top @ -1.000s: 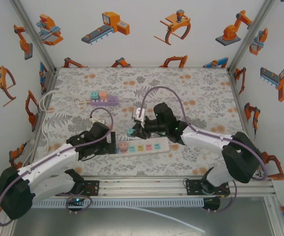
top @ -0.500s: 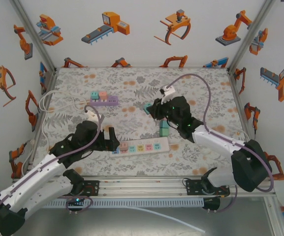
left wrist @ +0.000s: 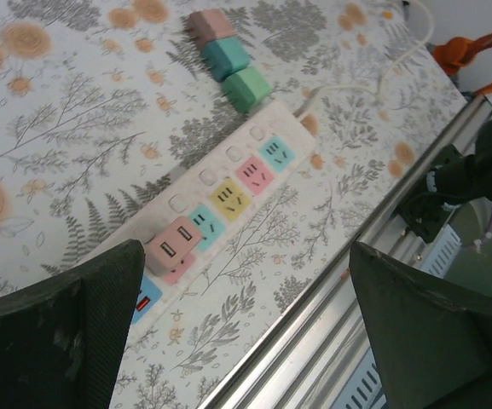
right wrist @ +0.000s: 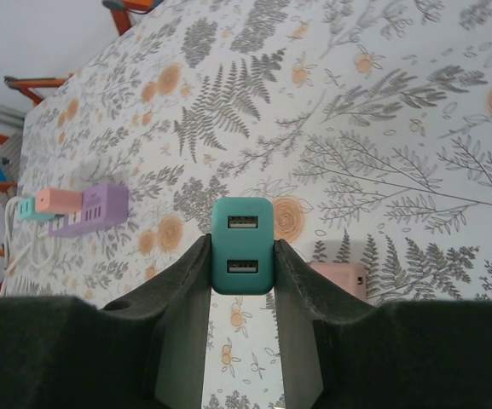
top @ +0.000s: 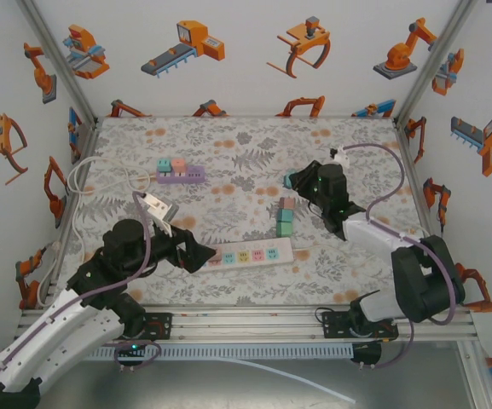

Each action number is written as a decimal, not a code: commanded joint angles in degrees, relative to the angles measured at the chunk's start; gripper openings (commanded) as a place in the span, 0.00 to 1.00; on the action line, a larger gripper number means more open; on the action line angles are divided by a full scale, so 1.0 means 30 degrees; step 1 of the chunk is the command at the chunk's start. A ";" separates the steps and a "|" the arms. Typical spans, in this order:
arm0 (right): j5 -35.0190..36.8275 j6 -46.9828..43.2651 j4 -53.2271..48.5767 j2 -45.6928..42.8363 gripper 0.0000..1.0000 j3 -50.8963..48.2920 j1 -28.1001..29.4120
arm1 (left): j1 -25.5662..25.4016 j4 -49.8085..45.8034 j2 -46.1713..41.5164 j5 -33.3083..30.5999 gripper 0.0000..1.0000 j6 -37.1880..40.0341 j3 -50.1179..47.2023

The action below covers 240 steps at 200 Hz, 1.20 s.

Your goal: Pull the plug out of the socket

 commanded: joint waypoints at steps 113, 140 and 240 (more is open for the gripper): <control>-0.3297 0.3285 0.5520 0.6086 0.12 0.0198 -0.1444 | -0.0269 0.0693 -0.0266 0.0868 0.97 0.0678 -0.0436; -0.3110 0.3355 0.5563 0.6473 0.18 0.0020 -0.1462 | -0.0270 0.0562 -0.0296 0.0662 0.97 0.0690 -0.0481; -0.2397 0.3466 0.5564 0.6797 0.39 -0.0881 -0.1444 | -0.0274 0.0503 -0.0091 0.0255 0.97 0.0688 -0.0542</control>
